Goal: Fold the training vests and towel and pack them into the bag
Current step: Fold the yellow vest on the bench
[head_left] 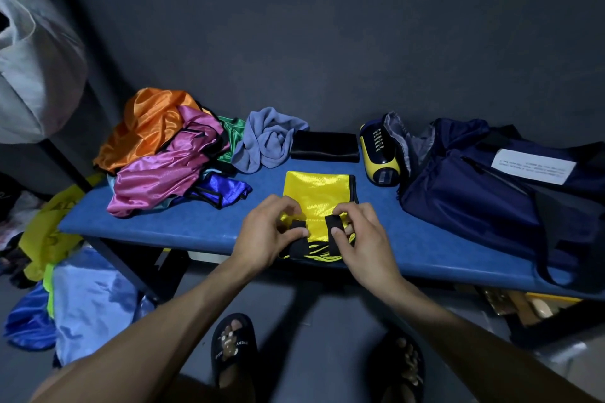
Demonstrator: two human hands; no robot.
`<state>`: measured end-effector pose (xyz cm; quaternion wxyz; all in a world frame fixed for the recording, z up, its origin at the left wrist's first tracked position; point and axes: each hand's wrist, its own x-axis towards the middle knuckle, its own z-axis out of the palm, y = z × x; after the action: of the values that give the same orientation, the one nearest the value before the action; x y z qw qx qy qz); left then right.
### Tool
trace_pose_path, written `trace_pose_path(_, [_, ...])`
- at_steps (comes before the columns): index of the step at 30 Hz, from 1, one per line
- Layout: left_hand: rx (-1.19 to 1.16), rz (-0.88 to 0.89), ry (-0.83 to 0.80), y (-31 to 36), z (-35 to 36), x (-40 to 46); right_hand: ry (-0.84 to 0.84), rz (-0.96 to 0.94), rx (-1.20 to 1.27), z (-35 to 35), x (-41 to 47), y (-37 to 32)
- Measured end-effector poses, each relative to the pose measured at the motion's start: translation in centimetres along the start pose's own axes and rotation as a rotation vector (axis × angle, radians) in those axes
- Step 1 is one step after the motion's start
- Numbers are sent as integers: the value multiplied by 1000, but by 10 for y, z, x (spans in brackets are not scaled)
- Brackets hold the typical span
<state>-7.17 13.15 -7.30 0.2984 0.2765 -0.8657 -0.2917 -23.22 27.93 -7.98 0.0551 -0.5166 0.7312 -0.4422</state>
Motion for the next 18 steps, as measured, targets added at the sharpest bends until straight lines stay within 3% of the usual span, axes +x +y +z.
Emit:
trace_pose_path(9, [280,297,-63,-15,0,1,-7,-274,-300,0,11,14])
trace_pose_path(16, [316,403,-306,-22,-23,-14,-356,-472,-499,-27,6,37])
trace_pose_path(18, [372,460,-332,-28,-23,-18,-361,-508,-525,-31,7,46])
